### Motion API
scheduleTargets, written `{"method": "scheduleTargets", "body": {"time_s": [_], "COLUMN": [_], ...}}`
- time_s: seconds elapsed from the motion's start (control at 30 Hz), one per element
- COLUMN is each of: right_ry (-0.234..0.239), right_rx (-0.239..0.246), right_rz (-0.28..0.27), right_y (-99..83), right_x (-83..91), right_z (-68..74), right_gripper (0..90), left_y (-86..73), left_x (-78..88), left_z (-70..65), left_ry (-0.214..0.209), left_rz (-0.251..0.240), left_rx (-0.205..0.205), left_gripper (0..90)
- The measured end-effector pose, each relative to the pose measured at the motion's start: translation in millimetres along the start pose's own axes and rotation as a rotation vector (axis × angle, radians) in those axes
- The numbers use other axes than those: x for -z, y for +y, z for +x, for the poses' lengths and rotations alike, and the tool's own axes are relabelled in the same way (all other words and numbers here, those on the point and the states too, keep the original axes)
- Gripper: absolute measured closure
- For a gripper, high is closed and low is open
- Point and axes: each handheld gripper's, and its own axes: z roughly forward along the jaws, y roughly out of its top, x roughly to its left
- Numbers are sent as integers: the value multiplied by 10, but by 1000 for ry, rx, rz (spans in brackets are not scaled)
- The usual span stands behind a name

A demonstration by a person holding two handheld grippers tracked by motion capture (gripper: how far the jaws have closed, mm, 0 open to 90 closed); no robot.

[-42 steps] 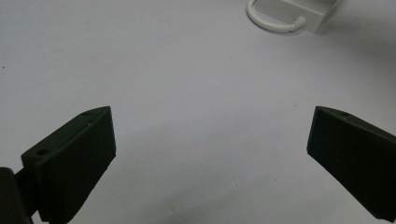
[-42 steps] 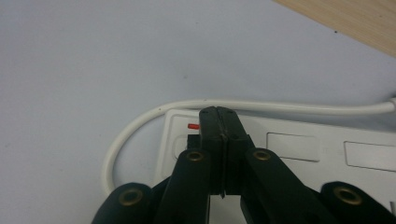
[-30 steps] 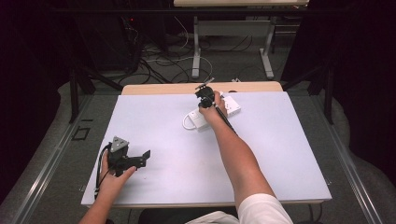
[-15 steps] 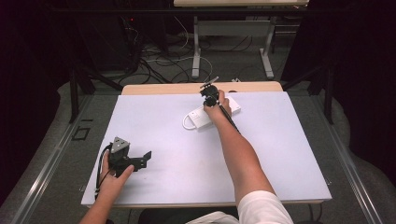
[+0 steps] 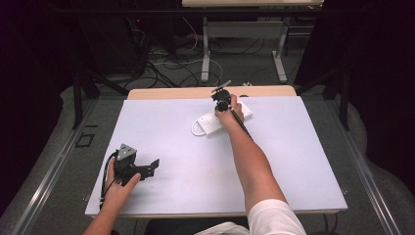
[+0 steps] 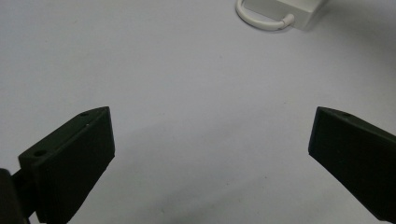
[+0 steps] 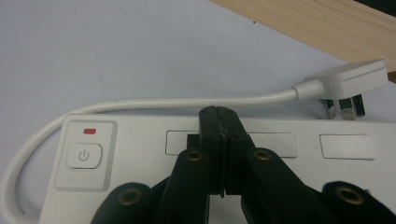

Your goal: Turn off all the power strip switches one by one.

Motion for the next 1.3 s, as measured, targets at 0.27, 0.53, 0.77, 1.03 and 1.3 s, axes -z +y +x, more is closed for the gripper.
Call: {"method": "scheduleTargets", "body": {"time_s": [0.27,0.53,0.77,1.03,1.3], "right_ry": [22,25,40,29,53], "right_rx": [-20,-27,-23,-12,29], "right_rz": [-20,-3,-16,-18,-53], "right_y": [-11,-14,-39,-46,-68], "right_x": [-13,-8,-20,-21,-26], "right_z": [-32,-45,-64,-60,-73], "right_gripper": [900,900,900,900,900], "left_y": [-4,-7,-7,-10,-31], "left_x": [7,-1,-1,-7,21], "left_z": [1,0,2,-3,15], "left_ry": [1,1,2,2,9], "left_rz": [-1,1,4,5,12], "left_rx": [4,-1,-7,-3,-5], "left_gripper": [2,2,2,2,2]}}
